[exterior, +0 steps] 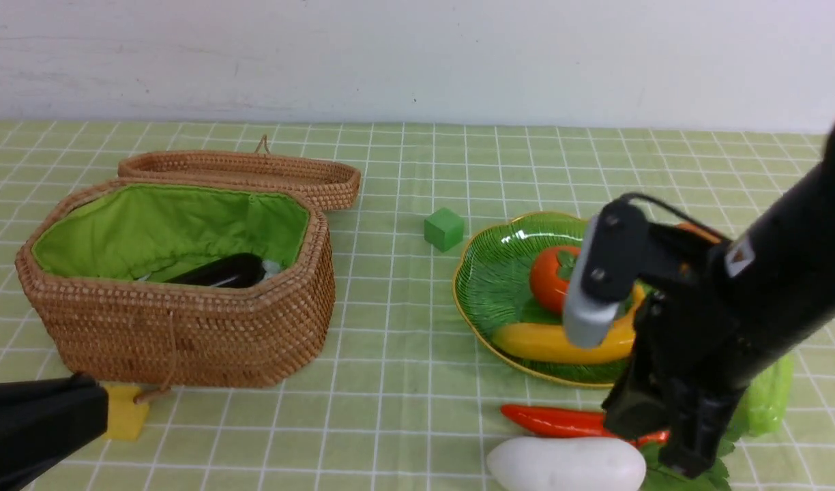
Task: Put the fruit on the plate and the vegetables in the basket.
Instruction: Take a daikon with your right arm and place it on the basket on the left.
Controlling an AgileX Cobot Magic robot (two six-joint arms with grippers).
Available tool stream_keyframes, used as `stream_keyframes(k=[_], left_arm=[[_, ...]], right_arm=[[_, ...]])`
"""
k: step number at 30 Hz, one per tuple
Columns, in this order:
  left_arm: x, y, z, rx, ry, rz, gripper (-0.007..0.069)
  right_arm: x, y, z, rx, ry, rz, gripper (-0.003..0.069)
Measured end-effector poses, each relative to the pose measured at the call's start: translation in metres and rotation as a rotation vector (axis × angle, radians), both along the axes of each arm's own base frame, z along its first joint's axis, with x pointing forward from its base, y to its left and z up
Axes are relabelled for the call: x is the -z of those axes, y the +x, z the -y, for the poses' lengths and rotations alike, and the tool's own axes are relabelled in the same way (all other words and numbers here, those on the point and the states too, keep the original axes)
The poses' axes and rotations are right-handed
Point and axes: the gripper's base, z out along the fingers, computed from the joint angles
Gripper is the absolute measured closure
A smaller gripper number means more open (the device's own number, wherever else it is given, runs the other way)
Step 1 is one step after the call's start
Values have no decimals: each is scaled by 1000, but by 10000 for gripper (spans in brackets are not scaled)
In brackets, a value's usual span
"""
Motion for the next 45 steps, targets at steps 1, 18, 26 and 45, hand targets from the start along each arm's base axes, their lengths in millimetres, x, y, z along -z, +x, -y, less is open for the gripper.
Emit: stream_keyframes(k=[1,18,26,45], left_arm=[[0,0,0,0,0,-1,638],[3,-1,-1,0,24,-22,638],[5,-1,-1,0,40,-39,638],[6,-1,-1,0,45,-44,638]], right_arm=[[9,4,-5,-25,-37,-3,459],[92,41,-30,-197,-173,-24,69],[102,43,-34,-192,-161,-55,118],[128,47,-41,-124,-166,-170,153]])
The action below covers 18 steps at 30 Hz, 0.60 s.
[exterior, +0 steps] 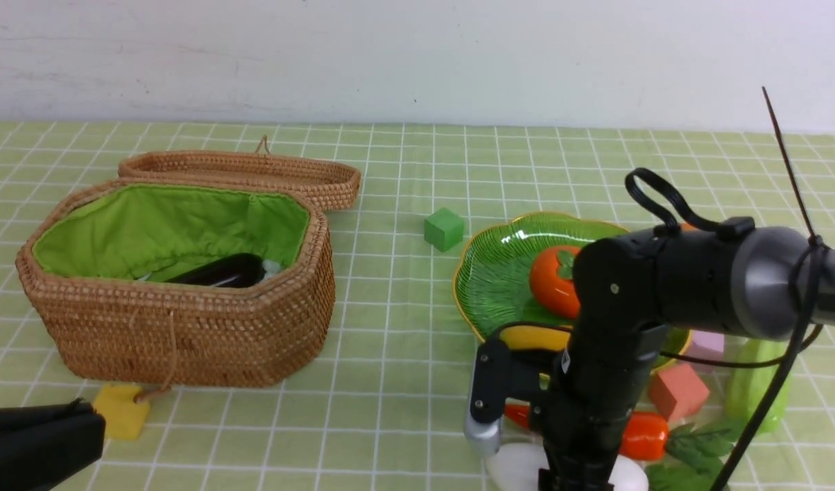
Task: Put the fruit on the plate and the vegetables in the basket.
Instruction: Take a daikon with your right arm and place it on the basket on the left.
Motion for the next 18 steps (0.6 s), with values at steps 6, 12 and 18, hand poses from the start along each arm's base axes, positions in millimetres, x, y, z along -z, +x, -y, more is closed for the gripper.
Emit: stream_keyframes(k=[6,12,18], left_arm=[[0,0,0,0,0,0,638],[1,0,-1,-2,9,1,638],[0,1,-2,-14,30,21,638]], right_arm=[[-2,1,-1,45,-5,-17,155],[-20,-4,-1,105,-42,-115,155],[-97,-12,-24,194,74,-22,155]])
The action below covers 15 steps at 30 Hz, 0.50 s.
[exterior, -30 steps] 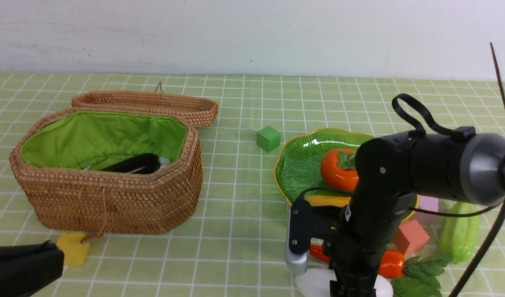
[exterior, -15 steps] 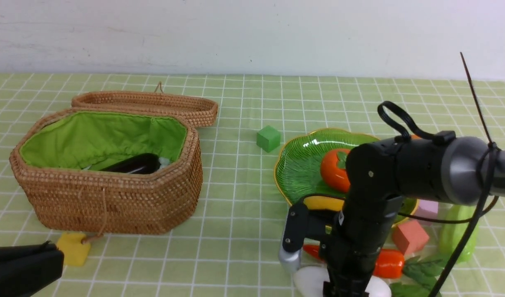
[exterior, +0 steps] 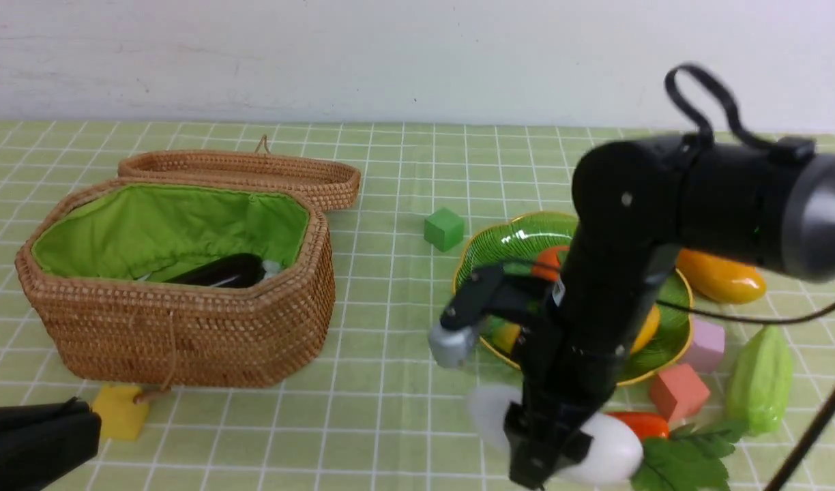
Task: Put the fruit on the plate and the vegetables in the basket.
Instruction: Take a daikon with your right arm and place it on the basket on the left.
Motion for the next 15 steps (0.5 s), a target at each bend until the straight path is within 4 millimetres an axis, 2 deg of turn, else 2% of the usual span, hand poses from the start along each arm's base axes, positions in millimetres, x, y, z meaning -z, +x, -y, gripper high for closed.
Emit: stream_keyframes(k=[1,2,3,4,6,7,10,12,13,15], left_arm=[[0,1,-1,-9,7,8,638],[0,3,-3,-39,22,26,638],[-1,3,-4,-44,24,29,638],[-1,7,-8,-101,39,52,638],[-3,11,-14,-187,31,63,638],[-3,12,-15,-198,31,65,638],[-9,20,-30,-393,6,118,638],[-13,23,-36,-478,-27,157,638],[-14,23,-38,-494,-36,165,638],[-20,25,-43,-565,-83,213,638]], right_arm=[[-14,-1,-4,10,24,31,155],[-40,-3,-14,19,76,97,155],[-45,-2,-16,20,88,113,155],[-68,0,-28,22,160,194,155],[-92,5,-44,25,263,302,155],[-92,5,-45,26,268,305,155],[-122,20,-78,26,466,486,155],[-127,30,-96,19,552,565,155],[-127,30,-98,17,562,574,155],[-122,44,-123,11,664,670,155]])
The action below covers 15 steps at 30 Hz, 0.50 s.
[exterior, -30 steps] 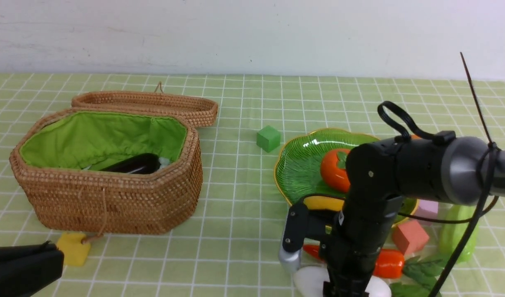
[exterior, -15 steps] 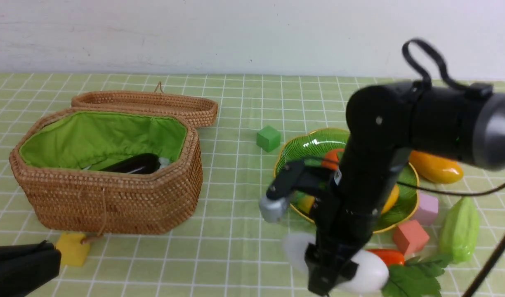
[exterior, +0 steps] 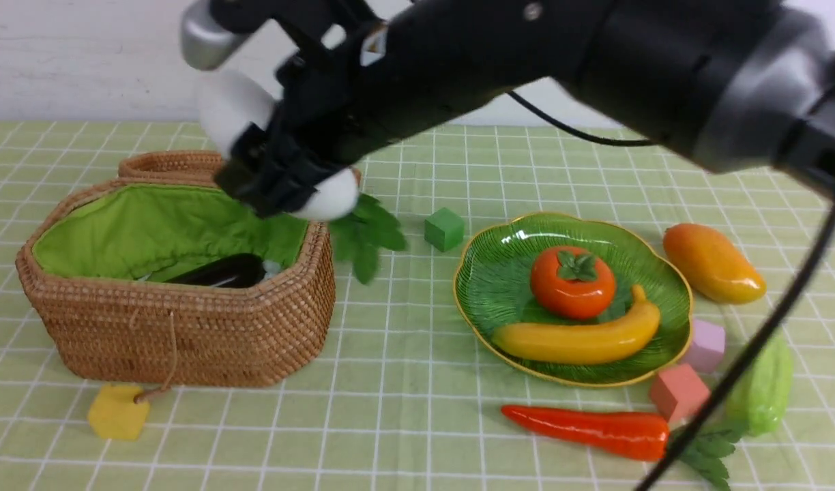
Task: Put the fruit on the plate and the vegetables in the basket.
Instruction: Take a daikon with your right arm and place it on the basket on the left.
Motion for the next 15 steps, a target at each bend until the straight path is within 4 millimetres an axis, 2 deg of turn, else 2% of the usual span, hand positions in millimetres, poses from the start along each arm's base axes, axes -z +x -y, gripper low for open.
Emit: stream_keyframes(k=[2,6,12,15], left_arm=[[-5,1,-4,-42,-24,48,638],[-7,1,-6,-64,-34,72,638],[-6,1,-5,-62,-49,59,638],[-5,1,-5,-58,-58,50,638]], right_arm=[[9,11,-22,1,73,80,155],[36,29,-50,24,145,164,155],[69,46,-66,65,155,216,155],[80,48,-69,64,143,207,155]])
